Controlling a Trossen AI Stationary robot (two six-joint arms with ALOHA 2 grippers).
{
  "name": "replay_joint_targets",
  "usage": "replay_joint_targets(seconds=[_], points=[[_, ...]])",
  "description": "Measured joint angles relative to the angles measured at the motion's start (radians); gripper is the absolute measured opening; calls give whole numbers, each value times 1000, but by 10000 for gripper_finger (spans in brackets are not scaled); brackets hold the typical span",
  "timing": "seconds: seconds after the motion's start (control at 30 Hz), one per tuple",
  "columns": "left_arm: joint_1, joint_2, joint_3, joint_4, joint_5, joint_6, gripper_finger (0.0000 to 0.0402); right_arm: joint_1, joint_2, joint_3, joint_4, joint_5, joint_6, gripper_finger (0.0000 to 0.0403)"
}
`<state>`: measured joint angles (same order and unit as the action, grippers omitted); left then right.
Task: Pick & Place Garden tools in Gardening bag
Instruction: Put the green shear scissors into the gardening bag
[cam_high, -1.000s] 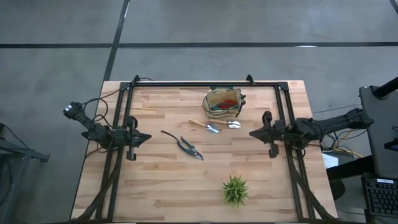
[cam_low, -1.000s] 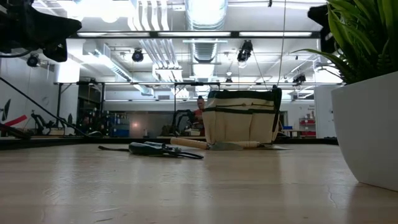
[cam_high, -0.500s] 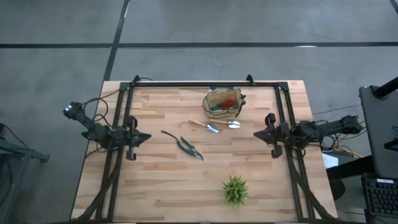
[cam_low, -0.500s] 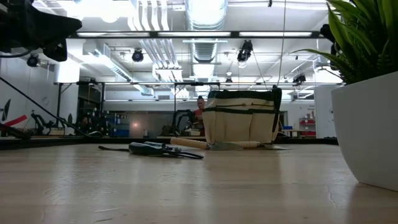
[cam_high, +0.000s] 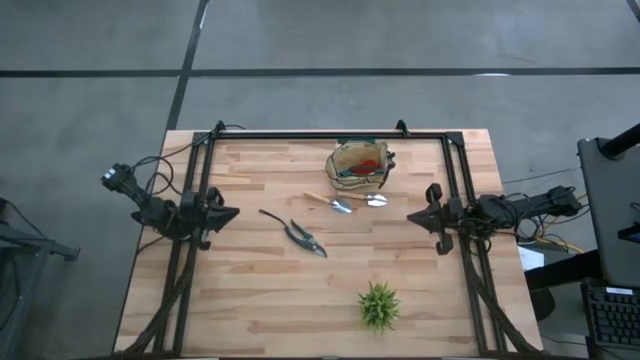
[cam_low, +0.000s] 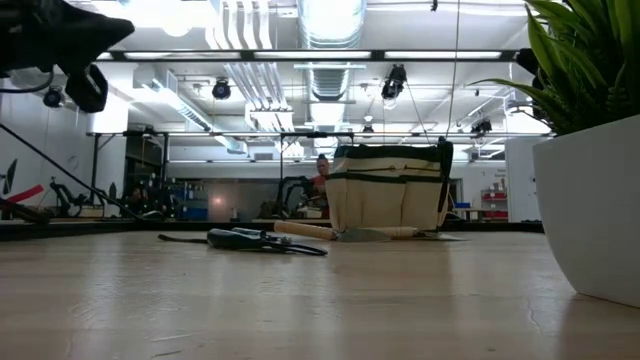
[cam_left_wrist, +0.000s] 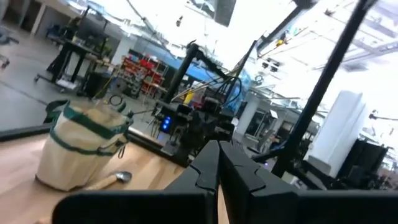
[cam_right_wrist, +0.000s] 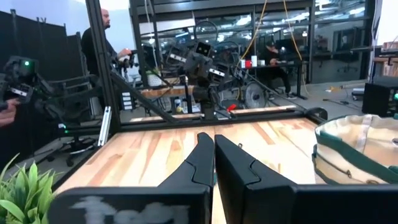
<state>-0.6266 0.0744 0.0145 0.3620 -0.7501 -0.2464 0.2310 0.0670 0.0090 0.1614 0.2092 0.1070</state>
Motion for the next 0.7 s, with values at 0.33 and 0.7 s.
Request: replay_joint_targets(seconds=[0.33,0.7], points=[[0,180,1,-7,-71,-96,94,0,22,0,-4,0,-33,8],[26,575,71,-71,-95,-97,175,0,22,0,-4,0,-58,8]])
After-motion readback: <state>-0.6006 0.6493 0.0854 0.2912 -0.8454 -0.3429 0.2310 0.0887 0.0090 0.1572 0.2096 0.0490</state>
